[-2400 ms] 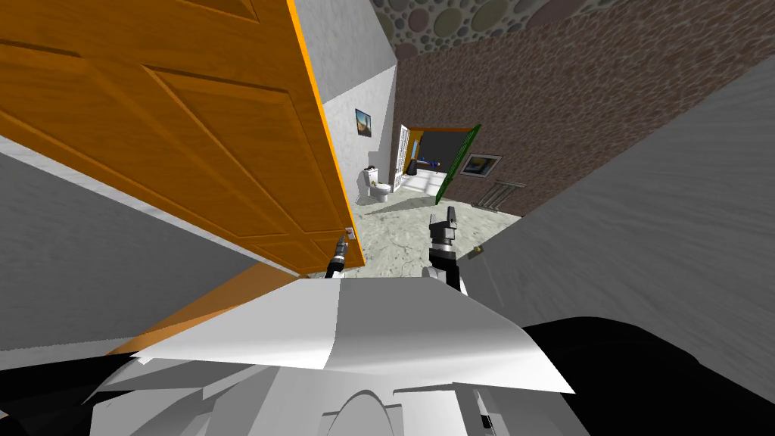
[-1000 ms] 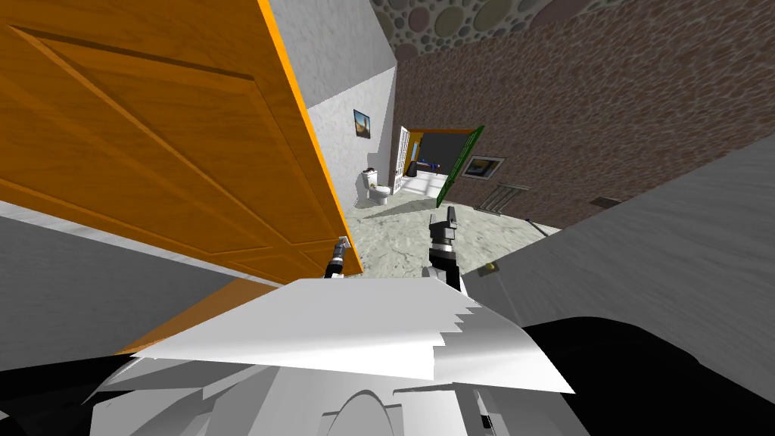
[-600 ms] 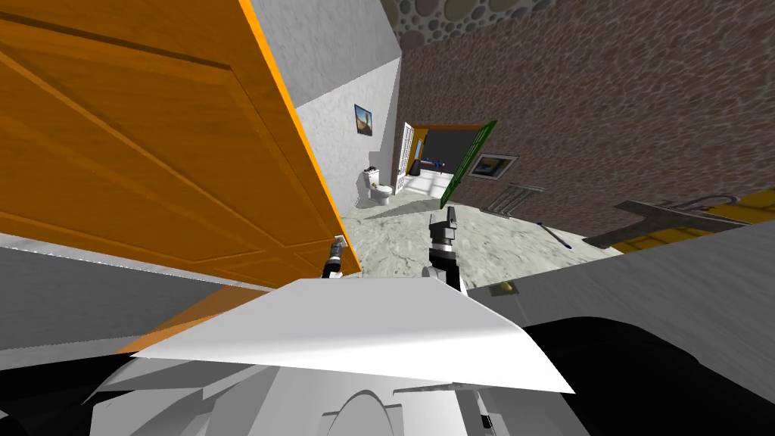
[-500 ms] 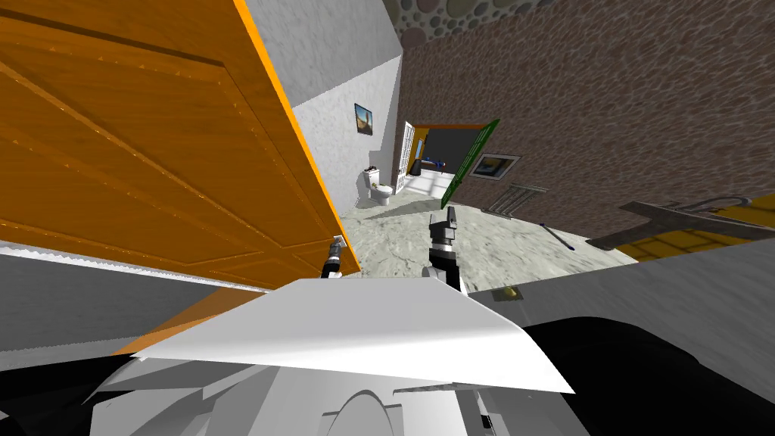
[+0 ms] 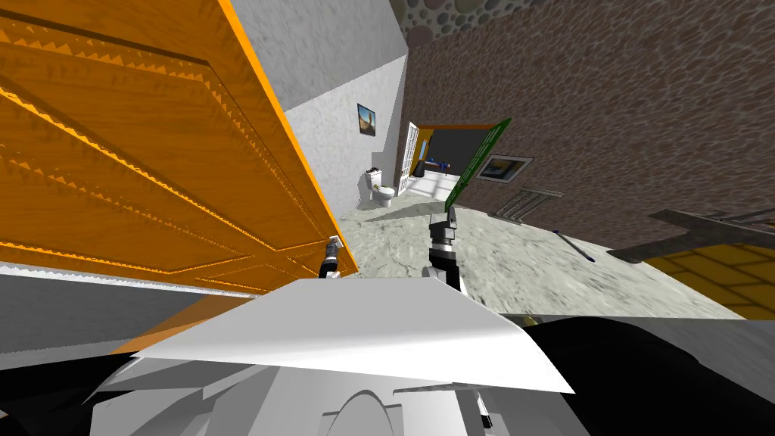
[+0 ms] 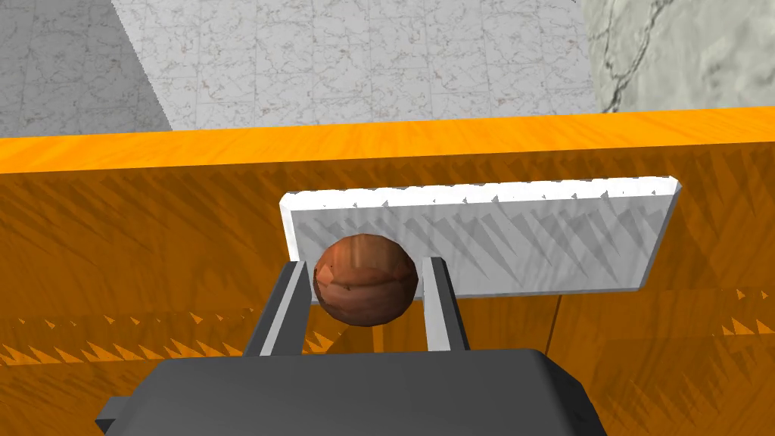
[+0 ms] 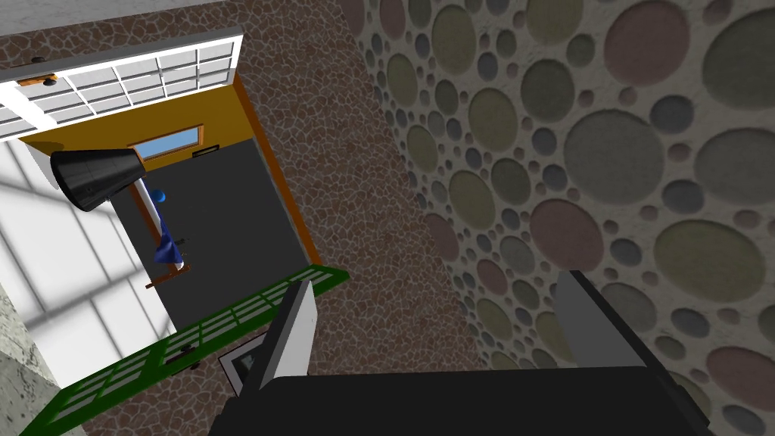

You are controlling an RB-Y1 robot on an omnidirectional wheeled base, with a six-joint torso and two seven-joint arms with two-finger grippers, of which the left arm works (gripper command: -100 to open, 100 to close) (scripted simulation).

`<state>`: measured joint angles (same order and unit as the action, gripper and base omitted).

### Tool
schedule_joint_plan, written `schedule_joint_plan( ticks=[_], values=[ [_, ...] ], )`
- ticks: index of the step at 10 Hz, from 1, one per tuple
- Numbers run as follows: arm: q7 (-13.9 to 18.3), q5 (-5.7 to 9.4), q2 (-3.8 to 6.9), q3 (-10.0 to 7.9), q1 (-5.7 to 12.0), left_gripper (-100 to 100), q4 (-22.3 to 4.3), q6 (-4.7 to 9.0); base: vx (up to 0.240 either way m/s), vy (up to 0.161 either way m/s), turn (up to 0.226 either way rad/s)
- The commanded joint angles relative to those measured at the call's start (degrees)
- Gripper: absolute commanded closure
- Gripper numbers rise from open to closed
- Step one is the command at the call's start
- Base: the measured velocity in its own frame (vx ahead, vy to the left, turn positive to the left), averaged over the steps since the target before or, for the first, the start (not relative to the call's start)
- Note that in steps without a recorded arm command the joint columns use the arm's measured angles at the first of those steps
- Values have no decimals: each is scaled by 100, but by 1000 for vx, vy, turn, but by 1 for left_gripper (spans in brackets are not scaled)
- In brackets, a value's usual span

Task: Push the door open

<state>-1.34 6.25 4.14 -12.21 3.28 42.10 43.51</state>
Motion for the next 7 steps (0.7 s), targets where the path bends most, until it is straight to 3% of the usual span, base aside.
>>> schedule_joint_plan(
  ticks=[1, 7],
  values=[
    [0, 0, 0, 0, 0, 100, 0, 0, 78, -35, 35],
    [-118, 206, 100, -380, -7, 100, -20, 23, 188, -27, 47]
  ],
)
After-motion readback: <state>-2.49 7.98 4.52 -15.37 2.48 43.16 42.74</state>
